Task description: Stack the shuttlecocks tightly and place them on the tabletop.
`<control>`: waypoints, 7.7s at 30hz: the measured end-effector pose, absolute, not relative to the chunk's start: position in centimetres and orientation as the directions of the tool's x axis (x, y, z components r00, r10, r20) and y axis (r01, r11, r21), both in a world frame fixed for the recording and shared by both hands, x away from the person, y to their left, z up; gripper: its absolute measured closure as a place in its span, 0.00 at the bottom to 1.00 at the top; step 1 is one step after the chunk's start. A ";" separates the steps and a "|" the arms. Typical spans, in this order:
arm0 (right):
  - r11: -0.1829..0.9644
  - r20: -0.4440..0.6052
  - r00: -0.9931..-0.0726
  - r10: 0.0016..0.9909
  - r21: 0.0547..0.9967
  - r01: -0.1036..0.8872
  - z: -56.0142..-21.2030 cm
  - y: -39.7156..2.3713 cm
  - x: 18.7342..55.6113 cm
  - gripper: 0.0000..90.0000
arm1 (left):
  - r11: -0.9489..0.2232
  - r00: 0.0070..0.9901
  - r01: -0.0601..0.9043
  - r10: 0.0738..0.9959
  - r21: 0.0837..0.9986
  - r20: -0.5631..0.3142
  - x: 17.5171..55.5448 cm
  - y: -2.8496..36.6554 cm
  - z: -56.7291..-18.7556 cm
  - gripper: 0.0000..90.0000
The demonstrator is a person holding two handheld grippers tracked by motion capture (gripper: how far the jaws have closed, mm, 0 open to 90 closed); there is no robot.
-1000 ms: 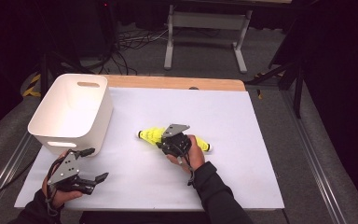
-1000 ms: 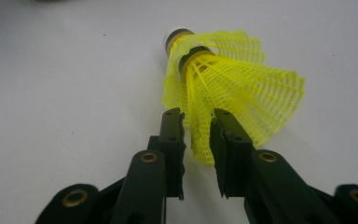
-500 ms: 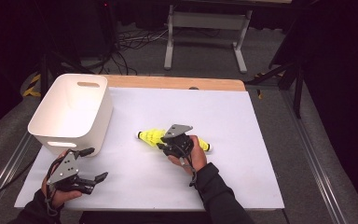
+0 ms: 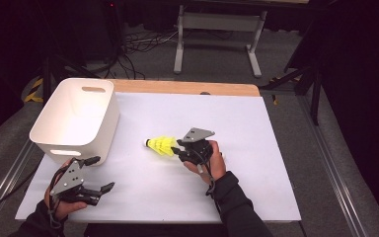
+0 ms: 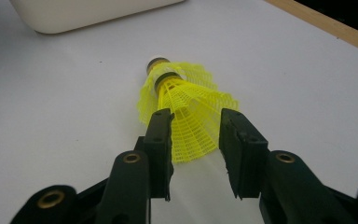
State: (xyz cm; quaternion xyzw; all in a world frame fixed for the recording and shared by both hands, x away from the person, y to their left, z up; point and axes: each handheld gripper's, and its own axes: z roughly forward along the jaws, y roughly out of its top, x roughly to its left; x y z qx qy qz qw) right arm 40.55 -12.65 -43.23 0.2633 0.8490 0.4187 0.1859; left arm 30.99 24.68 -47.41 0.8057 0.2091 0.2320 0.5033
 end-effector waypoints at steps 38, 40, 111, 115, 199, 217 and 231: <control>0.494 -0.238 -0.715 0.658 0.853 0.171 -38.6 -16.1 37.3 0.45 | -0.404 0.807 0.110 0.569 0.908 0.156 31.1 24.7 -47.4 0.08; 0.495 -0.242 -0.710 0.661 0.852 0.171 -38.5 -16.4 37.1 0.43 | -0.403 0.809 0.111 0.568 0.908 0.153 31.1 24.7 -47.5 0.08; 0.598 -0.360 -0.564 0.743 0.735 0.319 -43.0 -18.2 37.9 1.00 | -0.426 0.814 0.105 0.556 0.899 0.168 31.2 24.4 -47.5 0.08; 0.593 -0.360 -0.558 0.748 0.741 0.316 -42.8 -18.4 37.9 1.00 | -0.424 0.816 0.110 0.555 0.899 0.162 31.2 24.4 -47.5 0.09; 0.466 -0.103 -0.672 0.733 0.796 0.386 -44.2 -22.4 39.6 0.83 | -0.425 0.814 0.110 0.557 0.898 0.165 31.1 24.4 -47.5 0.09; 0.536 -0.150 -0.691 0.707 0.751 0.385 -45.4 -23.4 39.1 0.76 | -0.431 0.817 0.114 0.554 0.895 0.162 31.2 24.3 -47.7 0.08; 0.539 -0.192 -0.668 0.719 0.761 0.361 -44.3 -24.4 38.0 0.66 | -0.431 0.814 0.111 0.556 0.895 0.167 31.2 24.4 -47.6 0.08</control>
